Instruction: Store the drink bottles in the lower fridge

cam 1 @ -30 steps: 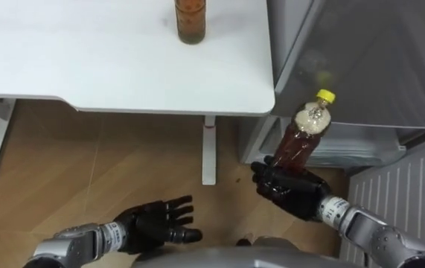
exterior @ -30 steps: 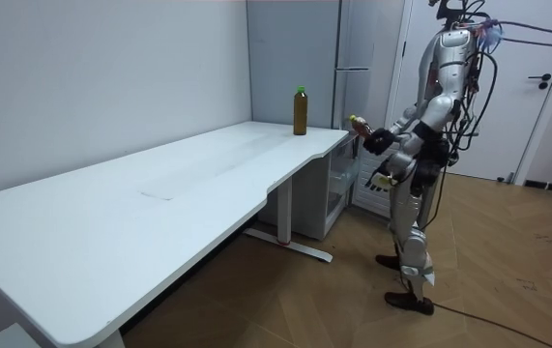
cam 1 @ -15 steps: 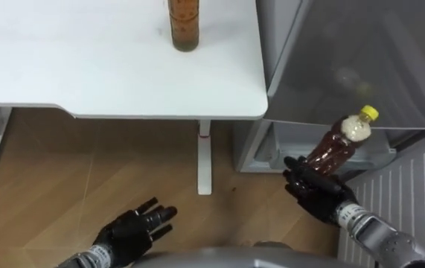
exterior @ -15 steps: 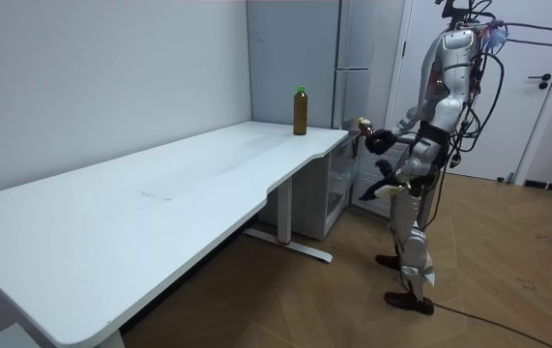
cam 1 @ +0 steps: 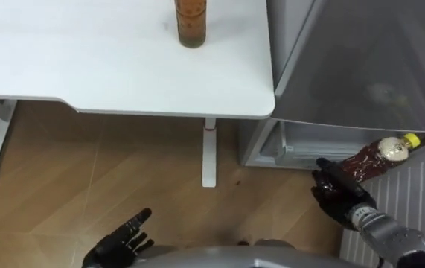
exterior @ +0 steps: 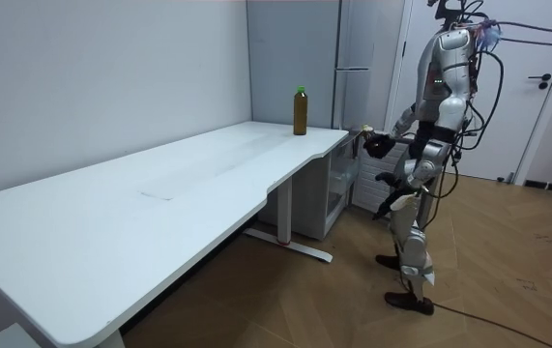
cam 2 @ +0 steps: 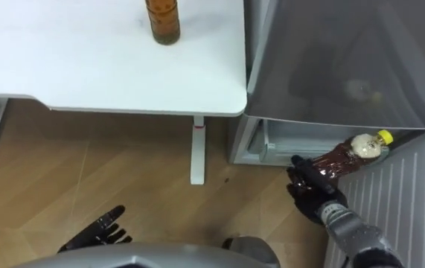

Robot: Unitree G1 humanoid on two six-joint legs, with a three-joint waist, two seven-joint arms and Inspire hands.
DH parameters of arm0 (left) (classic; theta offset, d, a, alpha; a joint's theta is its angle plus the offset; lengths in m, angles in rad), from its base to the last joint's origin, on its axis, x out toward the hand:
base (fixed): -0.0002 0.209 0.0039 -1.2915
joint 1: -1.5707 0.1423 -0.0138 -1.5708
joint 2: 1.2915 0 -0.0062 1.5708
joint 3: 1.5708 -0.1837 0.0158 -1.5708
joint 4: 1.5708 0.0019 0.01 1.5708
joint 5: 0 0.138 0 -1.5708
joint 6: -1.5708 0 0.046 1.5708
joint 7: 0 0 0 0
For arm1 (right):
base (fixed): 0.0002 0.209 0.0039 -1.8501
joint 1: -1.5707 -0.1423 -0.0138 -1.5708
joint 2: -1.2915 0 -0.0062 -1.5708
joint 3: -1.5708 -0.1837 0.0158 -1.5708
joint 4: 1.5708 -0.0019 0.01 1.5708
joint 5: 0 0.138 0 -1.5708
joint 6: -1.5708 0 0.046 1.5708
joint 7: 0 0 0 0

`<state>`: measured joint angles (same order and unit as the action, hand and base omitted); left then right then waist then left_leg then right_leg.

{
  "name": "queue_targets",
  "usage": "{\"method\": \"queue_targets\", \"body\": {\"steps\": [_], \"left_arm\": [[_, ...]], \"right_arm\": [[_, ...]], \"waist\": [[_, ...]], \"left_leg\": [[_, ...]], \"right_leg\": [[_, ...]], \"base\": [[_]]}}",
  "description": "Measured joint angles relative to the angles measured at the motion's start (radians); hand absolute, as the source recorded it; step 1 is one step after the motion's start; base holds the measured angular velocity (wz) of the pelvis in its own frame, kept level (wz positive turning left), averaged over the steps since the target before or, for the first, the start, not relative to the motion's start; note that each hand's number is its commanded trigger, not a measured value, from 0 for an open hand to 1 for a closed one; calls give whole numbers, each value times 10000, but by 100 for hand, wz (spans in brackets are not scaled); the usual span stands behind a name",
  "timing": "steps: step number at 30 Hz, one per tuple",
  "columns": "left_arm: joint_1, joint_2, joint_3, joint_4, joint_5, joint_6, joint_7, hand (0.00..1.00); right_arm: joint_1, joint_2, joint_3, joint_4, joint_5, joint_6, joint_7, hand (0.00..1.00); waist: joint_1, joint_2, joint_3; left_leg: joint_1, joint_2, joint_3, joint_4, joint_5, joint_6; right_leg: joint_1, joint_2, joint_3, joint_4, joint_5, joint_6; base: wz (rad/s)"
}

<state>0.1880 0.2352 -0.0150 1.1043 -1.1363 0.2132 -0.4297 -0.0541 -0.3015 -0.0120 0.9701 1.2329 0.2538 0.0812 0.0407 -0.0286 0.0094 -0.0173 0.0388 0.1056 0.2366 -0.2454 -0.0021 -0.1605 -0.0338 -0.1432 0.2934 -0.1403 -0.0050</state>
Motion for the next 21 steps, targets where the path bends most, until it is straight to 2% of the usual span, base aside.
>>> {"method": "queue_targets", "body": {"steps": [4, 8, 10, 11, 12, 13, 16, 18, 20, 21], "left_arm": [[-583, -61, 95, 414, -377, 34, 595, 0], [-1651, -429, 125, 980, -544, 23, 1243, 0], [-1921, -578, 113, 1156, -912, -7, 1481, 0], [-2116, -604, 128, 1348, -979, -39, 1604, 0], [-2264, -602, 128, 1411, -977, -47, 1685, 0], [-2543, -608, 107, 1467, -986, -78, 1869, 0], [-3063, -734, 35, 1568, -1375, -231, 2280, 0], [-3291, -733, -132, 1659, -1693, -295, 2448, 0], [-3709, -804, -413, 1655, -1695, -514, 2755, 0], [-3752, -822, -479, 1654, -1693, -549, 2845, 0]], "right_arm": [[-1054, 279, -133, 830, 800, -170, -287, 100], [-2188, 437, -137, 2361, 1060, -176, -586, 100], [-2304, 542, -143, 2395, 1171, -178, -779, 100], [-2396, 613, -167, 2419, 1193, -180, -918, 100], [-2429, 636, -183, 2467, 1259, -180, -972, 100], [-2486, 648, -190, 2555, 1421, -187, -1063, 100], [-2944, 648, -191, 2915, 1764, -225, -1304, 100], [-3106, 657, -192, 2919, 1946, -229, -1454, 100], [-3363, 629, -183, 2850, 1917, -316, -1719, 100], [-3390, 629, -185, 2831, 1916, -340, -1797, 100]], "waist": [[144, -31, 25], [227, -89, 100], [267, -124, 130], [314, -152, 191], [323, -167, 208], [383, -220, 264], [525, -355, 357], [628, -425, 400], [604, -471, 425], [618, -478, 426]], "left_leg": [[-646, 4, -20, 356, 6, -11], [-1541, -28, -274, 859, 14, -26], [-1947, -42, -274, 1172, 11, -23], [-2252, -50, -343, 1409, 7, -21], [-2421, -50, -379, 1529, 7, -22], [-2795, -49, -424, 1841, 3, -24], [-3816, -70, -404, 2490, -23, -8], [-4370, -117, -395, 2862, -34, 5], [-5225, -211, -469, 3328, -120, 45], [-5393, -224, -490, 3436, -133, 34]], "right_leg": [[-638, -26, 11, 349, 30, -53], [-1304, -137, -239, 611, 74, -128], [-1623, -187, -246, 789, 95, -161], [-1810, -218, -284, 896, 113, -190], [-1920, -235, -329, 935, 128, -212], [-2186, -276, -382, 1098, 140, -232], [-3192, -369, -327, 1626, 191, -314], [-3768, -439, -232, 1946, 193, -339], [-4587, -599, -253, 2494, 36, -218], [-4738, -627, -252, 2581, 42, -231]], "base": [[-1], [19], [9], [9], [18], [18], [6], [0], [12], [16]]}}
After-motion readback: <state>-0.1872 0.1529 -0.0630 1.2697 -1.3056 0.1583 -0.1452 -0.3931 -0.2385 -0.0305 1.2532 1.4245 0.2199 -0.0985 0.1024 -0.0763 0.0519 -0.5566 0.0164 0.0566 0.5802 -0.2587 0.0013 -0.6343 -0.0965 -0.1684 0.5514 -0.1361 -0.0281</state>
